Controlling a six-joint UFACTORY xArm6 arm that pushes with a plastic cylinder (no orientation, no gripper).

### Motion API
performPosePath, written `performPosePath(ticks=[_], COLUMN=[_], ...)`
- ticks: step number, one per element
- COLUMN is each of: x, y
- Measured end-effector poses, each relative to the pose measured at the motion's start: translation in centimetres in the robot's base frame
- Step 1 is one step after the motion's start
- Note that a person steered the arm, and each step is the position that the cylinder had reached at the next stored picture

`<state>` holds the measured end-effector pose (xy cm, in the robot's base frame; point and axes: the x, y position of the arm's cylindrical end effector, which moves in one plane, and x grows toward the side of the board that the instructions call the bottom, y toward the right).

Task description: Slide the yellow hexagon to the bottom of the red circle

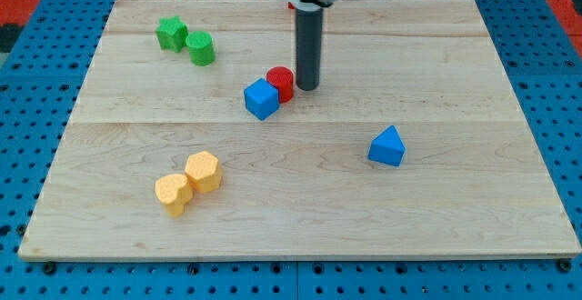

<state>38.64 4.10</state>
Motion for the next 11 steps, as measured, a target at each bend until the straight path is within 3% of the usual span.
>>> performPosePath(ticks=[1,3,4,5,8,10,11], x=[7.5,20.0,19.9,19.6,13.9,11.8,10.0], y=[2.5,-4.9,-13.5,-15.8,-11.8,-18.5,-15.3])
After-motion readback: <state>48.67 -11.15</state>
